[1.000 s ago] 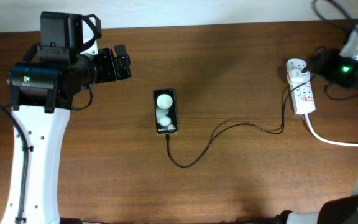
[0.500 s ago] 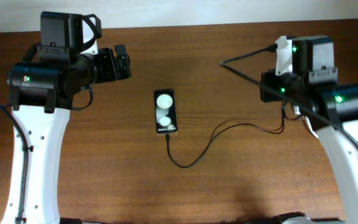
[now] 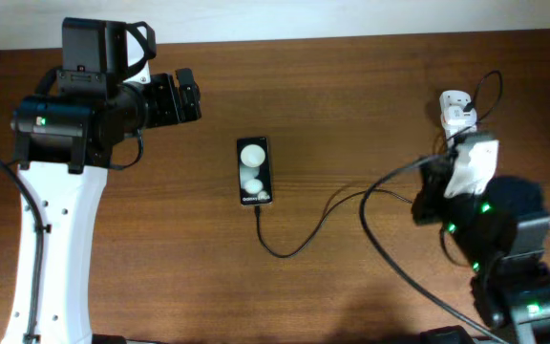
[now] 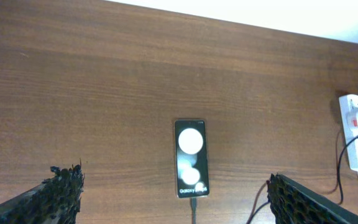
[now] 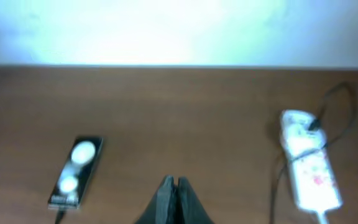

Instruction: Plug charger to phone and switch on socket

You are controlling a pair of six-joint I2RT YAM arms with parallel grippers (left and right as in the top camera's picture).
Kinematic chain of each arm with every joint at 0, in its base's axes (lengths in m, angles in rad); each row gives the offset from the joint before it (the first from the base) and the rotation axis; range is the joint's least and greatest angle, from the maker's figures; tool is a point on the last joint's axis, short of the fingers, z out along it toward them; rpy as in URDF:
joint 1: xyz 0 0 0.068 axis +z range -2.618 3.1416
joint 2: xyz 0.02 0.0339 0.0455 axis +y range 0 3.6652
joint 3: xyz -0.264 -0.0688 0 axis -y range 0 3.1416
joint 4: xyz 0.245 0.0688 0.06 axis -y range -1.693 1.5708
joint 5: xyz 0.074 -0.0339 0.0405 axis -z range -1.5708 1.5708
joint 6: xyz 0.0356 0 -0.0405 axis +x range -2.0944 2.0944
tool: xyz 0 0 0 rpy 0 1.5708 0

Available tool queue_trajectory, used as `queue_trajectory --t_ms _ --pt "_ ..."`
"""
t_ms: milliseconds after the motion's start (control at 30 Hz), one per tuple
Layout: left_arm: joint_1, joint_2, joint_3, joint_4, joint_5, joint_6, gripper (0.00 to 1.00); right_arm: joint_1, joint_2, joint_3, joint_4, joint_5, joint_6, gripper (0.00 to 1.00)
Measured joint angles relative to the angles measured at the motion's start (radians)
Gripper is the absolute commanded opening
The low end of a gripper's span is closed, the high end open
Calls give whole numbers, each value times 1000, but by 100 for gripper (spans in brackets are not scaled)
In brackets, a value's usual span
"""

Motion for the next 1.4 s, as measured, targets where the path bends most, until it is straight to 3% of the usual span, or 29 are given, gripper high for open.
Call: queue_trajectory --t_ms 67,133,167,200,233,267,867,1200,1333,1400 --pt "0 0 0 0 1 0 99 0 -69 -169 167 -19 72 18" --pt "0 0 0 0 0 0 99 0 -102 -282 237 -27 108 39" --pt "0 0 0 0 0 0 99 0 -101 -310 256 -31 126 41" --pt "0 0 0 0 0 0 99 0 -94 -329 261 -34 132 52" --pt "0 0 0 0 0 0 99 0 -89 -335 259 -38 135 71" --pt "0 0 0 0 0 0 99 0 -80 -336 260 -40 144 99" --pt "0 0 0 0 0 0 99 0 72 -336 273 14 151 99" --pt "0 0 0 0 0 0 99 -27 -319 -340 137 146 151 99" --pt "0 0 0 0 0 0 99 -81 -401 -359 158 171 150 99" --pt "0 0 0 0 0 0 99 -84 -453 -418 249 172 151 99"
